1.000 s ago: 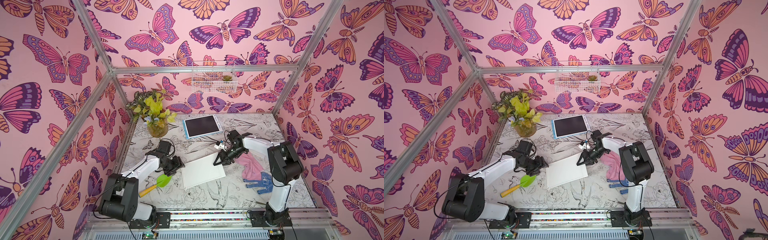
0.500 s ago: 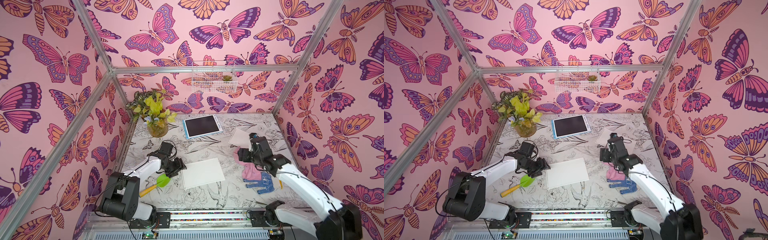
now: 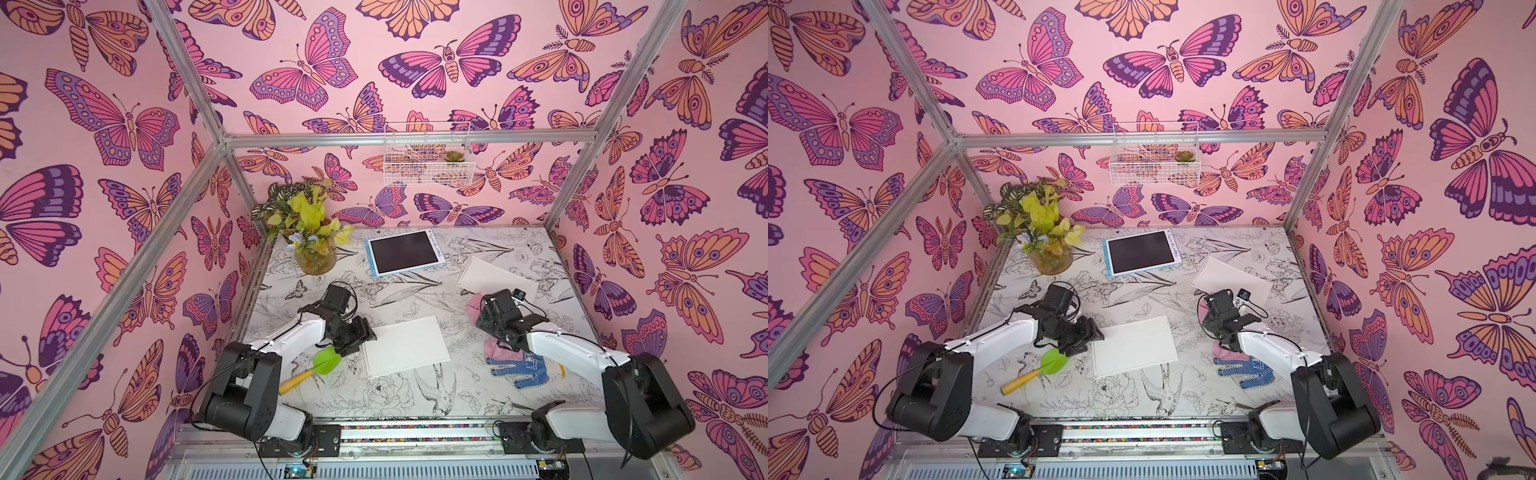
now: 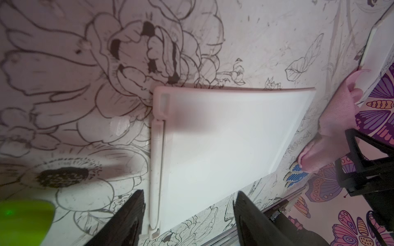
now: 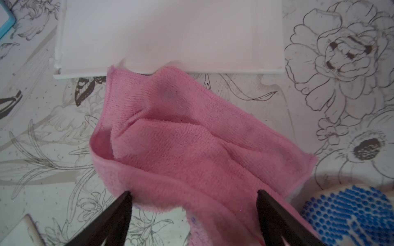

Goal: Wipe the drawing tablet
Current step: Pick up the cleaning item at the center of the board, then wipe the dirt from the drawing tablet.

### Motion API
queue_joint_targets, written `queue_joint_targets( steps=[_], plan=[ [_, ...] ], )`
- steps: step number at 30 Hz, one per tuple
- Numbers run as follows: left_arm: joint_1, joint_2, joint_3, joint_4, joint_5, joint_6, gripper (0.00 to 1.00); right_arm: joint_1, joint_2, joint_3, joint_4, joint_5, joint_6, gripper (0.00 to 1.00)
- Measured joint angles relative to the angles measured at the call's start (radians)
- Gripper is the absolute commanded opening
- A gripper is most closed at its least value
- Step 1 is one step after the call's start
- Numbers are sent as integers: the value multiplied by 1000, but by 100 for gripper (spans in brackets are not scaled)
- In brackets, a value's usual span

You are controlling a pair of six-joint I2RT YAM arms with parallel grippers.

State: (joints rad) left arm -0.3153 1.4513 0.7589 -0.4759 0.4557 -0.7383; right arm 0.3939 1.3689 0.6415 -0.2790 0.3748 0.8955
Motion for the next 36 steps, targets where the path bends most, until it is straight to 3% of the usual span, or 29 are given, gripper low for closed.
queue_joint_targets(
  steps=[3, 5, 7, 12, 17, 20, 25, 36],
  plan=[
    [0, -5, -1, 1, -1, -3, 66, -5, 63, 0, 43, -6, 47, 55],
    [0, -18, -5, 1, -5, -5, 63, -8, 97, 0, 76, -14, 68, 21],
    [0, -32, -10, -6, -11, -5, 61, -8, 111, 0, 90, -18, 75, 1],
    [0, -55, -11, -61, -51, 9, 52, 31, 58, 26, 94, -15, -17, 0],
    [-9, -55, -11, -101, -83, 32, 47, 246, -66, 108, 167, 1, -268, 0],
    [-33, -29, -11, -102, -94, 38, 43, 381, -69, 120, 248, 0, -398, 0],
    [-76, 39, 2, -102, -124, 40, 37, 542, 49, 113, 355, -1, -545, 0],
    [-117, 116, 52, -108, -193, 2, 21, 700, 386, 213, 504, -67, -666, 0]
  ],
)
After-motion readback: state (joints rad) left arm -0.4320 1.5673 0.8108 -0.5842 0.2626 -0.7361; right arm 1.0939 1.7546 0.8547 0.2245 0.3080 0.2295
